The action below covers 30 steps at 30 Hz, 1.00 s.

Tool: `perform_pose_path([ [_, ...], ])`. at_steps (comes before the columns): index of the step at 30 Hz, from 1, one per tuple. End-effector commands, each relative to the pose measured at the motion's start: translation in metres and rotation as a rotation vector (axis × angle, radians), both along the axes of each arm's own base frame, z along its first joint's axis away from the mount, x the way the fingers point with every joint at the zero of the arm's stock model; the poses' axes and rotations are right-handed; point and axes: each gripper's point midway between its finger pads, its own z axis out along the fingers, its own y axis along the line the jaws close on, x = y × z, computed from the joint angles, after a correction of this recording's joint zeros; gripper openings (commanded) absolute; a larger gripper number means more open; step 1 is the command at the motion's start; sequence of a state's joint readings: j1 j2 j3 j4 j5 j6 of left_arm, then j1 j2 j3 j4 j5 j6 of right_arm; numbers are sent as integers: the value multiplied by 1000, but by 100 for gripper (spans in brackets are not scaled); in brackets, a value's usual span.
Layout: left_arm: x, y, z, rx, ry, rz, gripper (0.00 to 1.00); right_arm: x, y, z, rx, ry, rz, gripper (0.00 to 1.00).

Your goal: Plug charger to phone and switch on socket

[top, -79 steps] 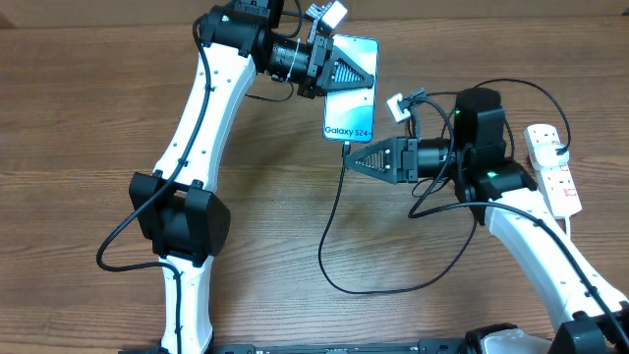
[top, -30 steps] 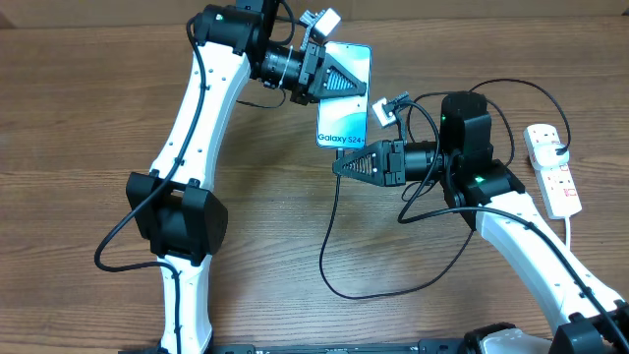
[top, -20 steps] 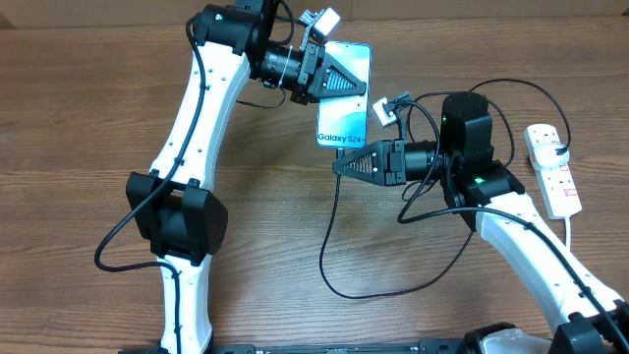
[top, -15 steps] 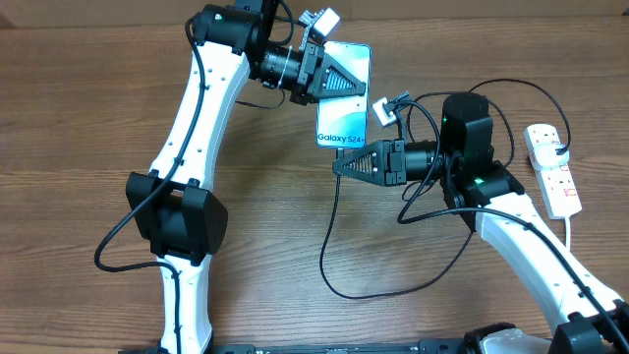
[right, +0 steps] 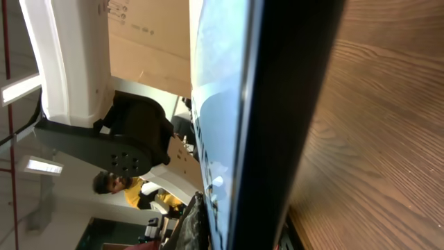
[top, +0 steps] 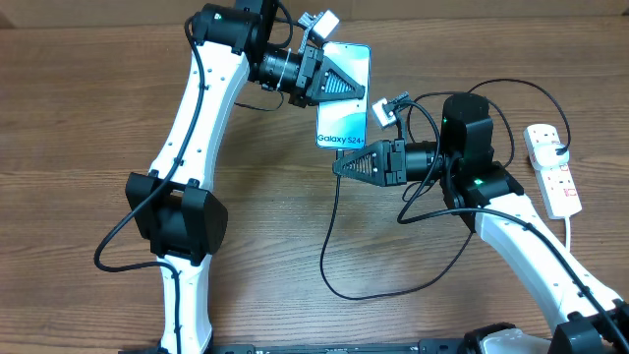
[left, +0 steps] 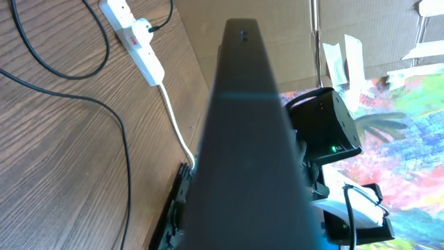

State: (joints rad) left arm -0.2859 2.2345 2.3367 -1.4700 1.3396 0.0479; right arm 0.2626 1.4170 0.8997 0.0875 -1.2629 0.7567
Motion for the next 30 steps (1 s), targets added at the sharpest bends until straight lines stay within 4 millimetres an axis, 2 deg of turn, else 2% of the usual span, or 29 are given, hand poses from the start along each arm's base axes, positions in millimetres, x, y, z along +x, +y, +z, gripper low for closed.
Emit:
perform_pose_path([
  [1,-33,-24,16,-20,-10,-84,4,58,-22,4,-62,-79,-282,4],
  [2,-33,-24,16,-21,-12,-84,4,57,-22,4,-62,-80,-281,4],
  [3,-33,-24,16,-21,-13,-84,4,56,-21,5,-60,-80,-275,21],
  [4,-32,-24,16,-23,-16,-83,4,56,-21,5,-58,-80,-270,48],
  [5,-31,-23,16,-24,-20,-80,4,54,-21,5,-55,-78,-260,81],
  [6,-29,-22,16,-25,-23,-77,4,52,-20,6,-51,-78,-248,100],
  [12,-22,-16,15,-21,-40,-56,4,46,-18,8,-39,-80,-210,100],
  [19,-16,-13,-5,67,-184,-65,4,40,-17,9,-31,-112,-173,100],
  [23,-17,-12,-5,50,-260,-91,4,37,-16,10,-30,-155,-151,100],
  [30,-18,-13,-5,42,-289,-103,4,37,-16,10,-36,-218,-145,100],
])
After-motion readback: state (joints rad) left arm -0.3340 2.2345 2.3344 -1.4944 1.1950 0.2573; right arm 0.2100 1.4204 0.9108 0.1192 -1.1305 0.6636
